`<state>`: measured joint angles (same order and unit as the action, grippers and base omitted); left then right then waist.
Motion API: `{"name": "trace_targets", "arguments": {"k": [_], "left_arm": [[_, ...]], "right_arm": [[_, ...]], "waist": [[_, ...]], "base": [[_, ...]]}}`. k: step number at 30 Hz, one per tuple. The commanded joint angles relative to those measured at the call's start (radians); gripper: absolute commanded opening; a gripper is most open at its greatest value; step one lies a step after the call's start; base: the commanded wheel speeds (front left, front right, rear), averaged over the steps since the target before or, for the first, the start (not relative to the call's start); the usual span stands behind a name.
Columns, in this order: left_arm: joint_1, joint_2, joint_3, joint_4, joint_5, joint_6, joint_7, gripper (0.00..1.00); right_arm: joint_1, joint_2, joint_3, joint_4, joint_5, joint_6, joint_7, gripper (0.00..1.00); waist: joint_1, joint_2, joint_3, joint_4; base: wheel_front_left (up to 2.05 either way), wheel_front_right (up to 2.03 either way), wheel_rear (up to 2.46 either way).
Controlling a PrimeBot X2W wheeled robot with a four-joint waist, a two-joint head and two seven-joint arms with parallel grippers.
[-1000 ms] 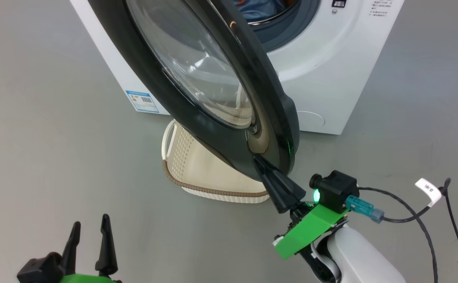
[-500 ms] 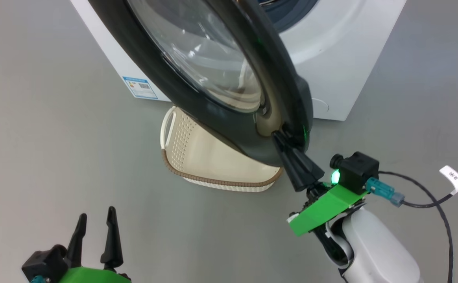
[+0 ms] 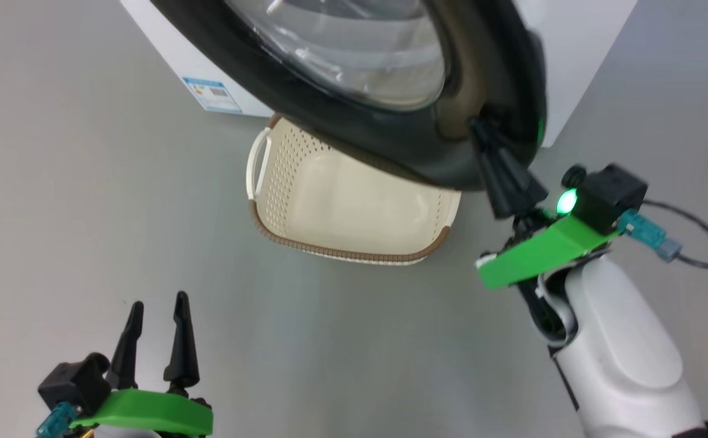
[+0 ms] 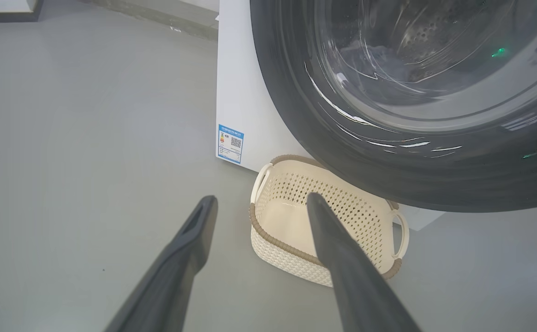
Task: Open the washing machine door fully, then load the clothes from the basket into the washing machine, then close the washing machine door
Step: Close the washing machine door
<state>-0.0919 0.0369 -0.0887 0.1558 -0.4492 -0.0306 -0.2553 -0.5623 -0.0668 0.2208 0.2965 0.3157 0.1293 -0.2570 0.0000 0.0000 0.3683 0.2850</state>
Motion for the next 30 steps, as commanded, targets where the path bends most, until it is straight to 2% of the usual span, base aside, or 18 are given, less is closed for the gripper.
{"name": "trace_targets", "arguments": {"k": [1, 16, 30], "left_arm": [[-0.024, 0.013, 0.026, -0.028, -0.008, 0.004, -0.006, 1.0], [-0.076, 0.013, -0.019, -0.045, -0.035, 0.012, -0.006, 1.0], [-0.082, 0.013, -0.072, -0.045, -0.065, 0.013, -0.006, 1.0]], "right_arm": [[-0.034, 0.017, 0.001, -0.031, -0.018, 0.001, -0.005, 0.0], [-0.222, -0.044, -0.061, -0.014, -0.085, 0.001, -0.005, 0.0], [-0.389, -0.142, -0.043, 0.033, -0.121, 0.001, -0.005, 0.0]], "waist": [[0.0, 0.0, 0.032, 0.008], [0.0, 0.0, 0.151, 0.039], [0.0, 0.0, 0.191, 0.071]], "base": [[0.0, 0.0, 0.0], [0.0, 0.0, 0.0], [0.0, 0.0, 0.0]]}}
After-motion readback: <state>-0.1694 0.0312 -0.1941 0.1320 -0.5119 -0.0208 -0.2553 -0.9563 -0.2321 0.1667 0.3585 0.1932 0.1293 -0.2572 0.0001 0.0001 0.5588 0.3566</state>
